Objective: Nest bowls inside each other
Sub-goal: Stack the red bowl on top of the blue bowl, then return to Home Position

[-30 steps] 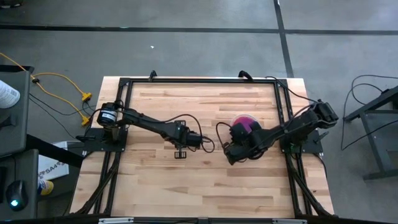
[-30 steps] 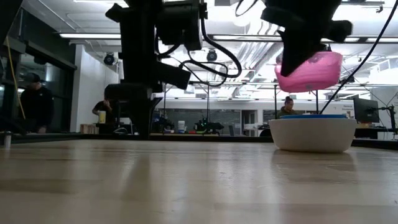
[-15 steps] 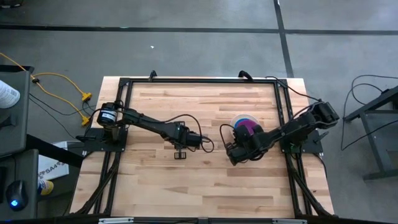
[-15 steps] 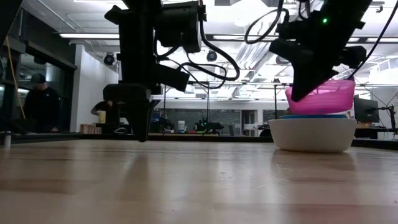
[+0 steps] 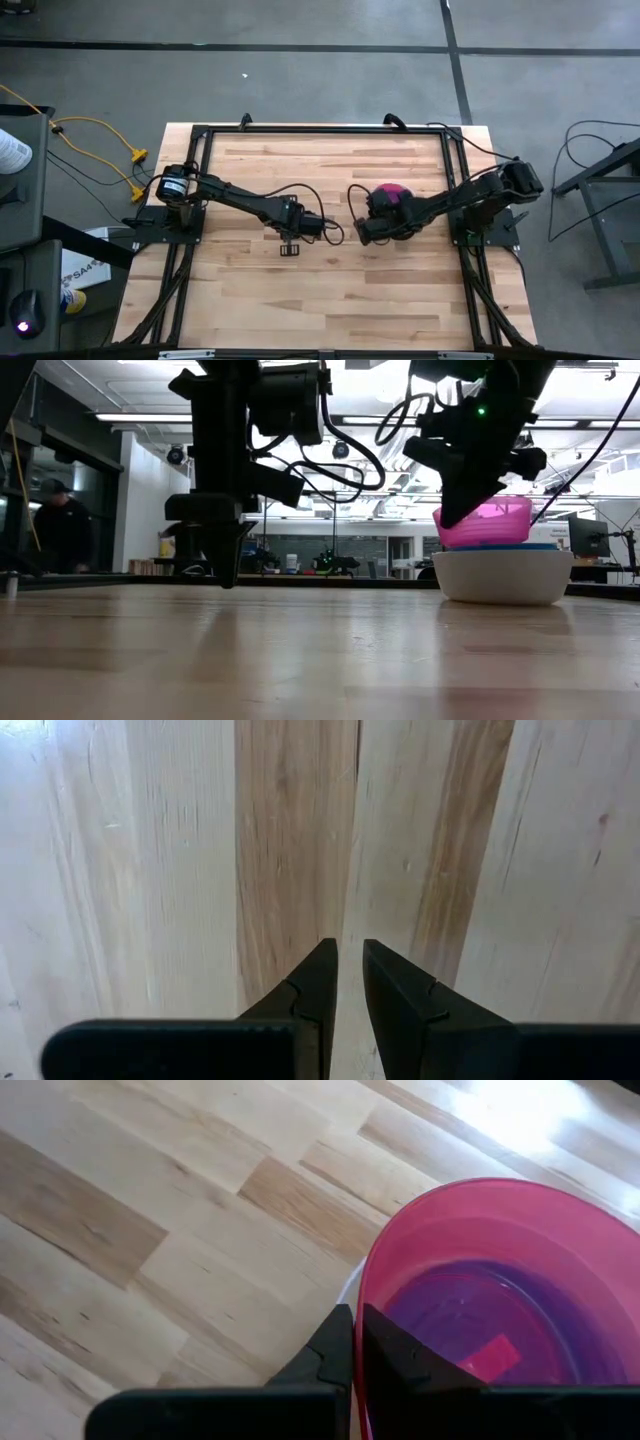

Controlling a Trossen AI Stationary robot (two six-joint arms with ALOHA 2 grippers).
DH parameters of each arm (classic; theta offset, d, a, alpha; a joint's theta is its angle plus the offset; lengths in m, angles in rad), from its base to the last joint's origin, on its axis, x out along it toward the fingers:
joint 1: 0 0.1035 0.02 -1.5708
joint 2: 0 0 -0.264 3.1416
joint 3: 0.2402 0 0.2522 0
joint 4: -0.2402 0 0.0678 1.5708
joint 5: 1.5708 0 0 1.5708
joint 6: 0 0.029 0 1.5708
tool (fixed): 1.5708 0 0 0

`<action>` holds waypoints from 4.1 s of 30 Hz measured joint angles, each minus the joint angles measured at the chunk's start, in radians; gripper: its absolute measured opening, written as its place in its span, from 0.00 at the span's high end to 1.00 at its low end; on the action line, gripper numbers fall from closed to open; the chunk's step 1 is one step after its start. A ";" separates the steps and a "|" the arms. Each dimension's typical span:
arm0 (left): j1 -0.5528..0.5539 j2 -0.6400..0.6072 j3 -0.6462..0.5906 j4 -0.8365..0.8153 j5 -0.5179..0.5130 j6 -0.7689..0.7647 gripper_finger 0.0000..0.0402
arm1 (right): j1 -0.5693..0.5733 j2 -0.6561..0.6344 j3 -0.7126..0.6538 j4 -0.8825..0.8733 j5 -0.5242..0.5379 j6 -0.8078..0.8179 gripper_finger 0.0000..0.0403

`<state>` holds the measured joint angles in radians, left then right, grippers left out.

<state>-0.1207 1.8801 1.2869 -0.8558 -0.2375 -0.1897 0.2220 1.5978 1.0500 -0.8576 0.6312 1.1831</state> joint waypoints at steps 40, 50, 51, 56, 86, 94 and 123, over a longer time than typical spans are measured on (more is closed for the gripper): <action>0.000 0.000 0.000 -0.003 0.025 -0.002 0.88 | 0.020 0.000 -0.072 0.029 -0.028 0.114 0.83; 0.000 0.000 0.000 -0.007 0.048 -0.002 0.88 | 0.020 0.000 -0.072 0.031 -0.033 0.114 0.72; 0.000 0.000 0.000 -0.007 0.048 -0.002 0.88 | 0.020 0.000 -0.072 0.031 -0.033 0.113 0.71; 0.000 0.000 0.000 -0.007 0.048 -0.002 0.88 | 0.020 -0.014 -0.068 0.041 -0.029 0.078 0.70; 0.002 -0.329 -0.054 0.119 0.025 0.077 0.88 | 0.022 -0.542 -0.032 0.188 0.084 -0.463 0.70; 0.001 -0.327 -0.054 0.136 0.040 0.077 0.88 | 0.035 -0.653 -0.032 0.211 0.076 -0.575 0.70; -0.011 -0.467 0.042 0.343 0.195 0.194 0.88 | 0.160 -1.110 -0.135 0.193 0.057 -0.723 0.70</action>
<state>-0.1318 1.4127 1.3293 -0.5124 -0.0423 0.0044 0.3819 0.4877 0.9153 -0.6649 0.6881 0.4603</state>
